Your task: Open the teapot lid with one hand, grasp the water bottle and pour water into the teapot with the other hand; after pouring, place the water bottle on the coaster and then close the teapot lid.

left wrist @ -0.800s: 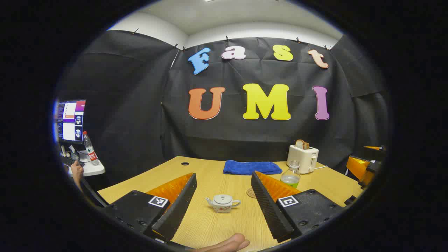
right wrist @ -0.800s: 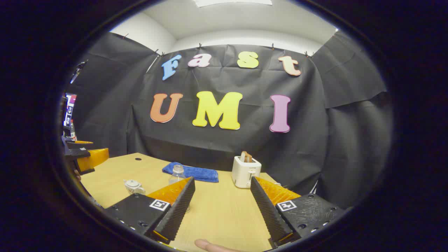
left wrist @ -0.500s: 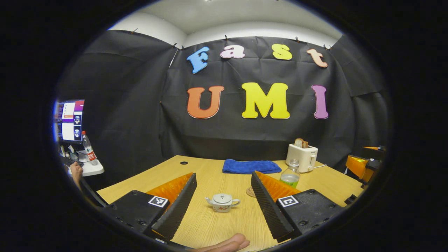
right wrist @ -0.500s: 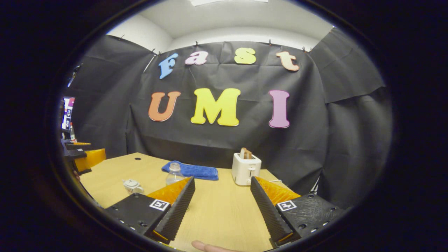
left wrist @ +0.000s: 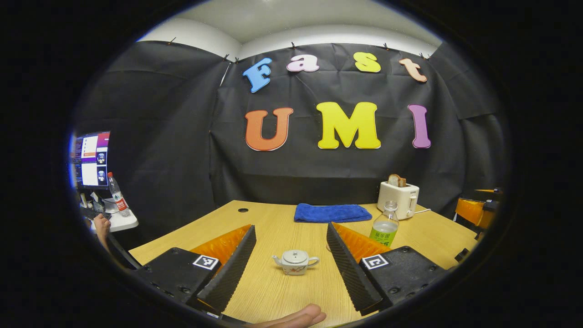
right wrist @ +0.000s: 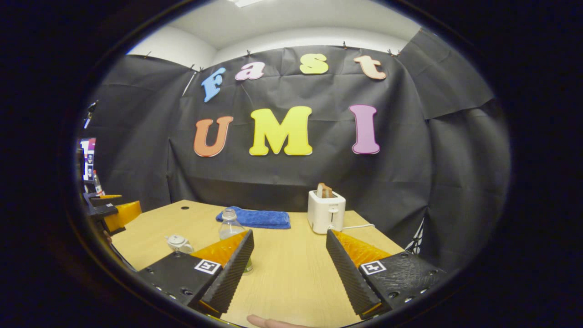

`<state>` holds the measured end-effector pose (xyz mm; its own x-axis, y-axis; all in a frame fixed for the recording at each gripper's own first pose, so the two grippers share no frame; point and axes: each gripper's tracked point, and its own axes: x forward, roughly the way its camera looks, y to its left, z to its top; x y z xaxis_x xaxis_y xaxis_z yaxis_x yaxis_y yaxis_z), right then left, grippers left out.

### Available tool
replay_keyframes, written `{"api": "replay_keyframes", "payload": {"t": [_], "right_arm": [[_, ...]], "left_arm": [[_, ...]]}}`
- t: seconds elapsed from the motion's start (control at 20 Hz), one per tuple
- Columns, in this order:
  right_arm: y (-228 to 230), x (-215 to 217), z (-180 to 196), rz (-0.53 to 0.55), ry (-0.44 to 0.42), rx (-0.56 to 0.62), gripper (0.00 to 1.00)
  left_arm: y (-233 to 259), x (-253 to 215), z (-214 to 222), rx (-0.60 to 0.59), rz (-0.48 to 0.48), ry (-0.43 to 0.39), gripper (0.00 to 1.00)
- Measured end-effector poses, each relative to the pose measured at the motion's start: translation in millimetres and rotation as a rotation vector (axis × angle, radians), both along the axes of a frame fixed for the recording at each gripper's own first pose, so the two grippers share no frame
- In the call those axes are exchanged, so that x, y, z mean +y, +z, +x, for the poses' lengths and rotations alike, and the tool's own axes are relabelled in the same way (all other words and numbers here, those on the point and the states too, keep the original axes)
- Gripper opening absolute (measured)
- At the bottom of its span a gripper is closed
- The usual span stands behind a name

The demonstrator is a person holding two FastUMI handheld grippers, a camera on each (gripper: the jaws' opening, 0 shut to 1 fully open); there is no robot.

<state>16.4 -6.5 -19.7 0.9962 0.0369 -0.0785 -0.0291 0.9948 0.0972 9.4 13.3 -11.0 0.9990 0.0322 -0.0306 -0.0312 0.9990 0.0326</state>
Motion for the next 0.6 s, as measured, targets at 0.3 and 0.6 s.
{"api": "replay_keyframes", "payload": {"t": [0.3,0.6], "right_arm": [[4.4,0.3,-2.6,0.011,0.001,-0.01,0.95],[12.8,2.0,-9.2,0.023,0.015,-0.034,0.95]], "left_arm": [[-4.1,2.8,4.0,0.003,0.005,0.007,0.98],[-22.8,5.7,26.3,0.024,0.031,0.008,0.98]]}}
